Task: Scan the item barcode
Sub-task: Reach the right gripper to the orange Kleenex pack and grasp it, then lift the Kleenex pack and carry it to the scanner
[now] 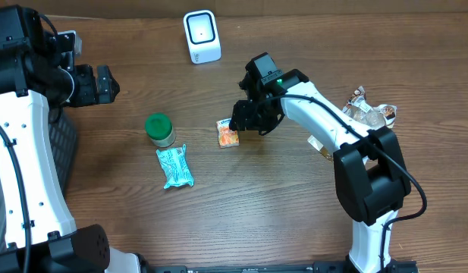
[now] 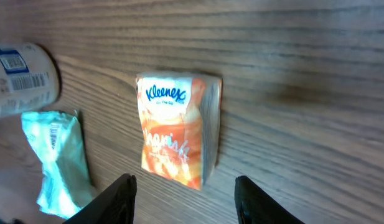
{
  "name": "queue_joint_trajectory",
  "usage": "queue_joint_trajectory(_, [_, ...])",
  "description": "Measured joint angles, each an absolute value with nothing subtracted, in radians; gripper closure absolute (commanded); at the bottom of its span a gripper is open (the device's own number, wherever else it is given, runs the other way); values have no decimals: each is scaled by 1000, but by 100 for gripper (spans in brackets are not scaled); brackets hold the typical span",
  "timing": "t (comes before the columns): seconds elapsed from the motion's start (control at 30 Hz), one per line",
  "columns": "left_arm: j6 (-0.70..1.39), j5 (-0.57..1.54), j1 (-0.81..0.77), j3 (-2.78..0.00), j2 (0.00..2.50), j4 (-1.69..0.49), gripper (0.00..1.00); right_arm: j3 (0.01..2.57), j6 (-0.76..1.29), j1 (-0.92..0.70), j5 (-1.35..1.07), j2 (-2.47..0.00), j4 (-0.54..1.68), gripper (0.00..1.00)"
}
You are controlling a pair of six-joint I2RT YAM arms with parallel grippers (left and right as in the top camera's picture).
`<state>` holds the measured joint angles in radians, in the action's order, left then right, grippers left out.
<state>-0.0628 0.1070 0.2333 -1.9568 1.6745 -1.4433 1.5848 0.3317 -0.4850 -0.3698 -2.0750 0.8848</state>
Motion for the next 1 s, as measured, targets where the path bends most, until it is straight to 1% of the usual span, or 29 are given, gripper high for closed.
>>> queue_joint_trajectory(0.17, [-63,107,233,-1957,1674,-1443,1,1517,396,-505,-390,-2075,820,52])
queue_joint_trajectory(0.47, [-63,107,233,-1957,1674,-1443,0,1419,474,-526,-394,-2077,688,61])
queue_joint_trajectory(0.6, [-63,107,233,-1957,1674,-1443,1,1394,490,-526,-392,-2078,657,71])
queue_joint_trajectory(0.7, [-63,107,233,-1957,1674,-1443,0,1375,500,-526,-391,-2079,624,84])
queue_joint_trajectory(0.73, [-63,107,233,-1957,1674,-1443,1,1370,505,-526,-390,-2079,615,92])
queue_joint_trajectory(0.77, [-63,107,233,-1957,1674,-1443,1,1366,508,-526,-391,-2079,611,96])
queue_joint_trajectory(1.0, [-63,107,233,-1957,1674,-1443,1,1365,514,-522,-405,-2078,609,96])
